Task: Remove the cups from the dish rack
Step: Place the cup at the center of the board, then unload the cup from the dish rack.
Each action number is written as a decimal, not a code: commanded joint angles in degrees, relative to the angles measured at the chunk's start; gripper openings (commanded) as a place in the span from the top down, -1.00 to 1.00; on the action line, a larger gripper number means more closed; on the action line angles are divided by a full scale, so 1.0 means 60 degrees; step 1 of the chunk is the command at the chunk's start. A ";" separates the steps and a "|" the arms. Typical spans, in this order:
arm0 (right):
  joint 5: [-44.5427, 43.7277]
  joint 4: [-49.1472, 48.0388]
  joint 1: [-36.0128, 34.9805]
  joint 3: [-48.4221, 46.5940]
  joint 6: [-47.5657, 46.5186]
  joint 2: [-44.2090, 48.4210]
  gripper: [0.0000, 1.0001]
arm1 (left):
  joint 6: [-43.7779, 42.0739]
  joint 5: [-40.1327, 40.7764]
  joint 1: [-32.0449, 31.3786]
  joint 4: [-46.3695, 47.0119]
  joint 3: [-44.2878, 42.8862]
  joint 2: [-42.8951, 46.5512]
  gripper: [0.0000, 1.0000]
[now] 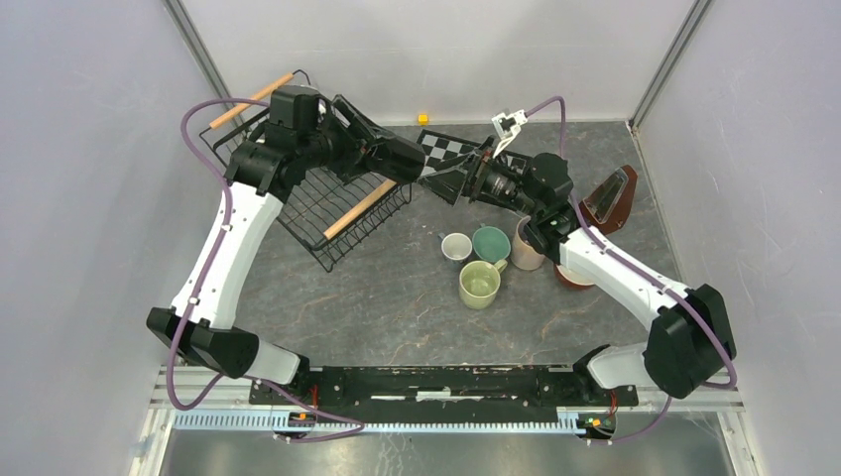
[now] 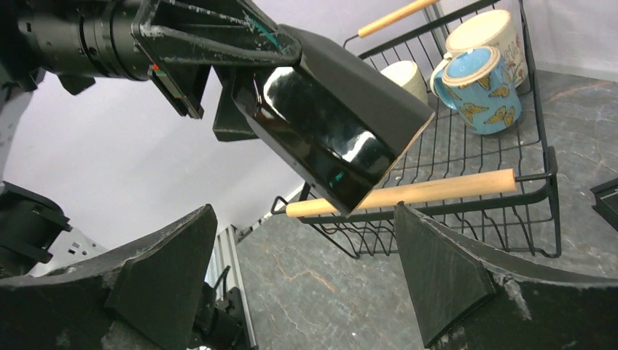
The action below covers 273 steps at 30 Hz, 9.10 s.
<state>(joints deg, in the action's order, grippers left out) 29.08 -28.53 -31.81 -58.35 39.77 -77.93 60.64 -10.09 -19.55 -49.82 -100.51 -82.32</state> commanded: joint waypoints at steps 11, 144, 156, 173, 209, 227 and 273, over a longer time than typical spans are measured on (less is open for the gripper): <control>0.1000 -0.3920 0.0660 0.0835 0.2539 -0.0705 -0.96 | 0.1035 -0.0686 -0.0592 0.1894 0.0135 0.0640 0.95; -0.5615 1.1062 -0.0577 0.1951 -0.2787 0.2985 1.00 | -0.3681 -0.0047 -0.2514 0.1977 0.3198 0.2438 -1.00; -0.5729 1.0817 -0.0717 0.2157 -0.2789 0.2302 1.00 | -0.3807 -0.0003 -0.2514 0.1977 0.3386 0.2607 -1.00; -0.5998 1.0991 -0.0883 0.1563 -0.2789 0.1872 0.19 | -0.3955 -0.0048 -0.2520 0.1977 0.3566 0.2734 -1.00; -0.5781 1.0388 -0.1024 -0.0509 -0.3165 0.4282 -0.96 | -0.4104 0.0502 -0.2499 0.0938 0.3214 0.2852 -1.00; -0.5214 0.8818 -0.1036 -0.0169 -0.3517 0.4713 -0.96 | -0.3024 0.5073 -0.2316 -0.0789 0.2013 0.1971 -1.00; -0.4329 0.9382 -0.1025 0.0042 -0.4140 0.4796 -0.96 | 0.2786 0.6259 0.2892 -0.0547 -0.3975 -0.7032 -1.00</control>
<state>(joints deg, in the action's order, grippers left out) 2.63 28.03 -37.78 -58.24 16.86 -49.47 70.08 25.04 -2.74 -54.74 -121.38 -123.39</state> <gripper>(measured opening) 0.979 0.996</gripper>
